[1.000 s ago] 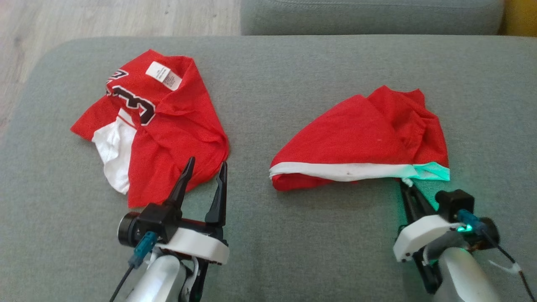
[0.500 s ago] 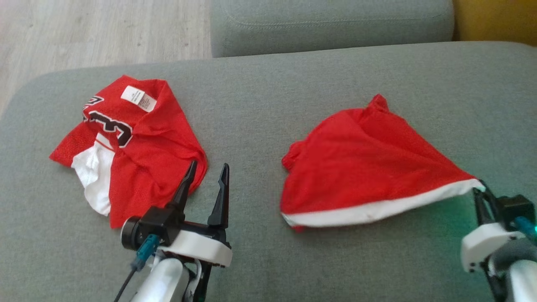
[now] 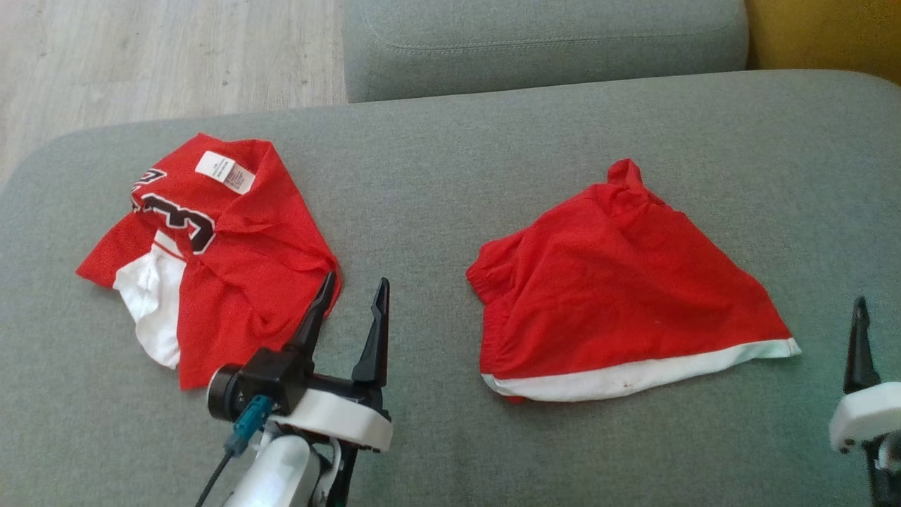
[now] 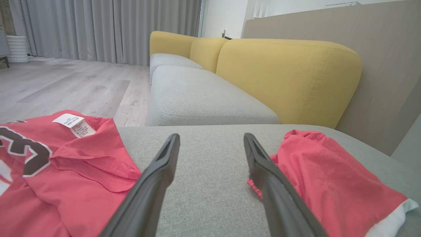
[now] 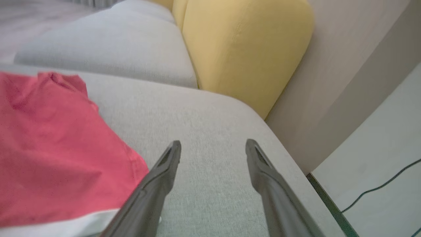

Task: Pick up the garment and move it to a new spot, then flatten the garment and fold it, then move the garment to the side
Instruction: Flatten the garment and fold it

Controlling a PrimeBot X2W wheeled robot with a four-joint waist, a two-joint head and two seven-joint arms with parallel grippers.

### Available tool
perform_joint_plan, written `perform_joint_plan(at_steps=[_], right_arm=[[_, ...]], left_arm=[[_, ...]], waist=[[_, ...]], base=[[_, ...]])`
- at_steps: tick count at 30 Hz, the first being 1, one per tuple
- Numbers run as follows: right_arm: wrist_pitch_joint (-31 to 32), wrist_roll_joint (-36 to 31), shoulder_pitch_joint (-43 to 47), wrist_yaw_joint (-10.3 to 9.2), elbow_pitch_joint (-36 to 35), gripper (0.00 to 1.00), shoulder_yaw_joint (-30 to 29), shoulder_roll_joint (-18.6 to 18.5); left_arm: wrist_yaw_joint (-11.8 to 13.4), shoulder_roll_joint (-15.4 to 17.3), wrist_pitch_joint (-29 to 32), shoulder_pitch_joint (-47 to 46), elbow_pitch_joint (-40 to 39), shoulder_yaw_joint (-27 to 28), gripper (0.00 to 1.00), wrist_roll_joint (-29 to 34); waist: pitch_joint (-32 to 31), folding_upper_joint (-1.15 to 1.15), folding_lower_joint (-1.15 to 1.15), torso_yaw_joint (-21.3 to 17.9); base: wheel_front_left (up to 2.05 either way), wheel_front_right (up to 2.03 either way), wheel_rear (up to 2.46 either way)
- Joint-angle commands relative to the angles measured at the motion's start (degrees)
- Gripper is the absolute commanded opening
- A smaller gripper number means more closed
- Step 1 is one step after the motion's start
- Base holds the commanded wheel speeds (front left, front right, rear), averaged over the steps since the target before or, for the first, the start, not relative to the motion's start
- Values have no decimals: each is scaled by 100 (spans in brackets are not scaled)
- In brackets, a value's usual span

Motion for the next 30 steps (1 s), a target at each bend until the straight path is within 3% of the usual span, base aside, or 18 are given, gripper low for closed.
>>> perform_joint_plan(at_steps=[1,5,11,13,14,17,24,30], right_arm=[[-233,88,-112,-4,-313,100,69,21],[-772,732,-127,-4,-612,100,264,271],[-1185,1570,-1,-4,-744,100,848,316],[-1238,1641,27,-4,-701,100,883,317],[-1272,1657,36,-4,-643,100,876,317],[-1307,1697,8,-4,-558,100,795,318],[-1350,1706,-94,-4,-402,100,742,318],[-1369,1726,-177,-4,-344,100,798,319]], left_arm=[[-26,-1,-55,-85,-160,209,100,68],[-52,-13,-55,-66,-143,191,100,84],[-219,-82,27,-24,-55,36,100,-102],[-394,-119,241,21,15,-82,100,-332],[-599,-152,593,77,66,-287,100,-662],[-758,-171,1057,101,72,-668,100,-987],[-838,-65,1672,-38,163,-1398,100,-1232],[-840,5,1673,-316,442,-1537,100,-1288]], waist=[[-11,0,0,-9],[-37,0,0,-50],[21,0,0,-122],[37,0,0,-125],[49,0,0,-126],[68,0,0,-130],[136,0,0,-192],[275,0,0,-321]], base=[[0,0,0],[0,0,0],[0,0,0],[0,0,0],[0,0,0],[0,0,0],[0,0,0],[0,0,0]])
